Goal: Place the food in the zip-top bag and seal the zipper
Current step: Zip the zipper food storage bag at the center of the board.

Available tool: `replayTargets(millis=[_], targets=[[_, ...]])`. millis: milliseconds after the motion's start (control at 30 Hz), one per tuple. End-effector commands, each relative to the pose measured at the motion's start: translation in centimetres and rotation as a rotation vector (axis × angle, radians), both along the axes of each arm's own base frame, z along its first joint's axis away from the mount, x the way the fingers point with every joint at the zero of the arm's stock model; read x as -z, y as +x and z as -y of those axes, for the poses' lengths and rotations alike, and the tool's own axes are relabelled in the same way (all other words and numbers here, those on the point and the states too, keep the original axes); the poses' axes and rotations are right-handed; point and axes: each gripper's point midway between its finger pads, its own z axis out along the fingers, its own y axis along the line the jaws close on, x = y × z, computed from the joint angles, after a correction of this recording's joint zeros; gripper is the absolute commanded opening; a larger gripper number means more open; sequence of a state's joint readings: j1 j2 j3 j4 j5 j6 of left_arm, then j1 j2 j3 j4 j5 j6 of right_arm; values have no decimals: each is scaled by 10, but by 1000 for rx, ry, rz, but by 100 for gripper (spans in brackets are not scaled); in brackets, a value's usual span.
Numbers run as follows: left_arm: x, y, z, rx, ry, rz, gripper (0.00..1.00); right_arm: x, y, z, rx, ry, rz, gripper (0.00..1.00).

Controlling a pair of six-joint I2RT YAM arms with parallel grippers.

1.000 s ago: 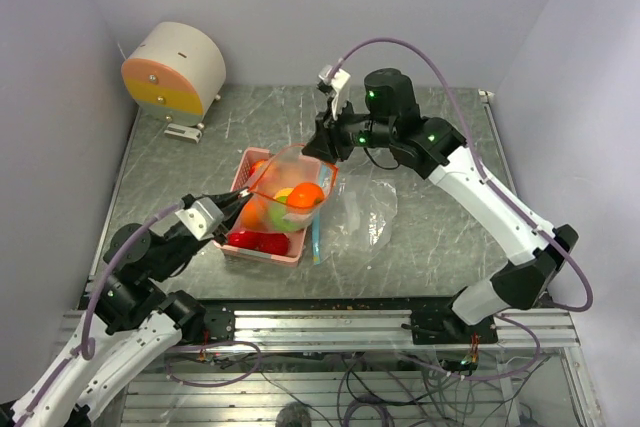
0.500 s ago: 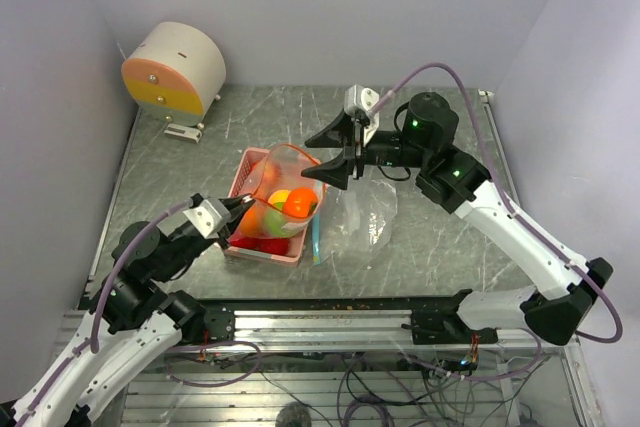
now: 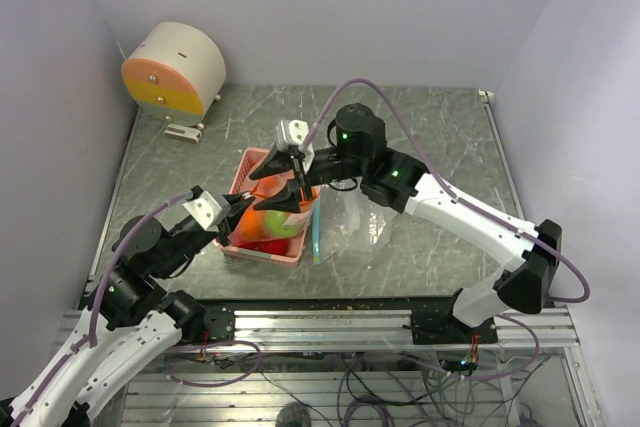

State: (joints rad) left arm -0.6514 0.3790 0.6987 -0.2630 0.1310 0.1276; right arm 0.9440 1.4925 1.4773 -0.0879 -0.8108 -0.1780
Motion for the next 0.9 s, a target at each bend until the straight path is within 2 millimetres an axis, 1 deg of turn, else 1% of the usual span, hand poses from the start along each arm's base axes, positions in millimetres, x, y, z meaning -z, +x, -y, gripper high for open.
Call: replayTargets(millis=[0, 67, 167, 233, 433, 600, 700, 800, 833, 867], targets=[[-15, 0, -5, -26, -29, -5, 7, -12, 3, -11, -4, 33, 58, 56], [-15, 0, -6, -30, -30, -7, 7, -9, 3, -13, -12, 32, 56, 53], [-14, -1, -7, -32, -36, -2, 7, -6, 2, -15, -26, 29, 57, 42], [-13, -1, -8, -35, -37, -1, 7, -5, 1, -16, -35, 28, 58, 38], [-13, -2, -10, -43, -37, 0, 7, 2, -2, -20, -77, 10, 44, 37], [-13, -3, -11, -42, -38, 7, 7, 7, 2, -25, -71, -3, 29, 37], [-14, -3, -11, -42, -37, 8, 7, 8, 1, -27, -82, -10, 26, 36], [-13, -3, -11, -43, -37, 8, 7, 12, 1, -29, -86, -20, 21, 26], [-13, -3, -11, -42, -37, 8, 7, 12, 1, -29, -85, -22, 20, 20], [-13, -3, -11, -40, -36, 7, 7, 12, 2, -29, -82, -23, 20, 11]])
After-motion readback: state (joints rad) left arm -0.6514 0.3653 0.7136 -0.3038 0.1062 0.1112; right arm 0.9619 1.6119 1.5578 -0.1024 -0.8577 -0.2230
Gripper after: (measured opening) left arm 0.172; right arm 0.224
